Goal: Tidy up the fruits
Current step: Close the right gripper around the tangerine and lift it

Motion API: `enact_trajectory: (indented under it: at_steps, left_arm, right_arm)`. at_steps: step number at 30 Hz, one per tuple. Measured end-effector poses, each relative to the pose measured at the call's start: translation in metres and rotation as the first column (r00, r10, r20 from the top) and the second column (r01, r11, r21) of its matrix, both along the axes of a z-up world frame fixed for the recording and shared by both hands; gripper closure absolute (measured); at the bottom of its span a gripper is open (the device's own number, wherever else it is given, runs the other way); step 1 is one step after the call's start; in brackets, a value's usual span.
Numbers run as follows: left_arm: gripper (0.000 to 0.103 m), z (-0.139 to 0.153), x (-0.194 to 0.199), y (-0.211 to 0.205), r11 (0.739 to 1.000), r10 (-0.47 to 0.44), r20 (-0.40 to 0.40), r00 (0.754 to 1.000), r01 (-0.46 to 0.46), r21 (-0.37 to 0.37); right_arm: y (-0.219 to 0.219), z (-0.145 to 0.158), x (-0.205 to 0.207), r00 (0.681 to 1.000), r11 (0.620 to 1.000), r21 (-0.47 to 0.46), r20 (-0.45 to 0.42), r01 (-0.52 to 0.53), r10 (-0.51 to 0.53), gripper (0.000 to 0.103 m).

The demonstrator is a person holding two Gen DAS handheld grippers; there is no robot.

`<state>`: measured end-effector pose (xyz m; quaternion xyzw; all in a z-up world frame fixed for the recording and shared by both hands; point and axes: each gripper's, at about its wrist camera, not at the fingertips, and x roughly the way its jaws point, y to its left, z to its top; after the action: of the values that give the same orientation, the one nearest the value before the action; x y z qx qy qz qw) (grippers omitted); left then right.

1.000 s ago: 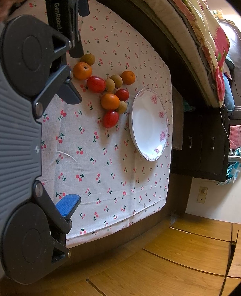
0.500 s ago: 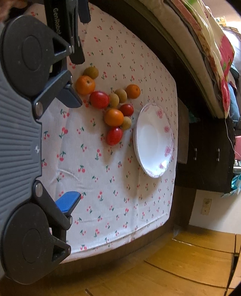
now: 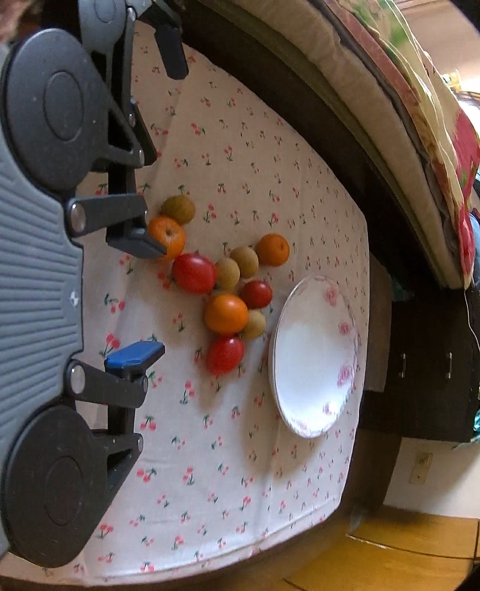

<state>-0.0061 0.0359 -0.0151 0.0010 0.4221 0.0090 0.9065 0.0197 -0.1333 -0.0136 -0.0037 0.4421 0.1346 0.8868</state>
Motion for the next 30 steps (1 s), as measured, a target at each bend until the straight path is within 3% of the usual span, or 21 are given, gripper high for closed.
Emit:
enact_trajectory:
  at_steps: [16, 20, 24, 30]
  left_arm:
    - [0.002, 0.008, -0.005, 0.029, 0.995, 0.028, -0.027, 0.999, -0.031, -0.093]
    - [0.002, 0.009, -0.005, 0.033, 0.992, 0.038, -0.032, 0.999, -0.041, -0.117]
    - [0.002, 0.008, -0.004, 0.034, 0.991, 0.038, -0.037, 0.999, -0.043, -0.125]
    - [0.002, 0.009, -0.004, 0.030, 0.992, 0.016, -0.028, 0.999, -0.019, -0.126]
  right_arm:
    - [0.025, -0.016, 0.015, 0.989, 0.989, 0.064, -0.064, -0.130, 0.134, 0.052]
    - [0.031, -0.025, 0.021, 0.986, 0.988, 0.072, -0.085, -0.138, 0.144, 0.057]
    - [0.036, -0.025, 0.023, 0.987, 0.988, 0.047, -0.057, -0.149, 0.152, 0.068]
    - [0.029, -0.022, 0.020, 0.985, 0.988, 0.048, -0.078, -0.148, 0.151, 0.069]
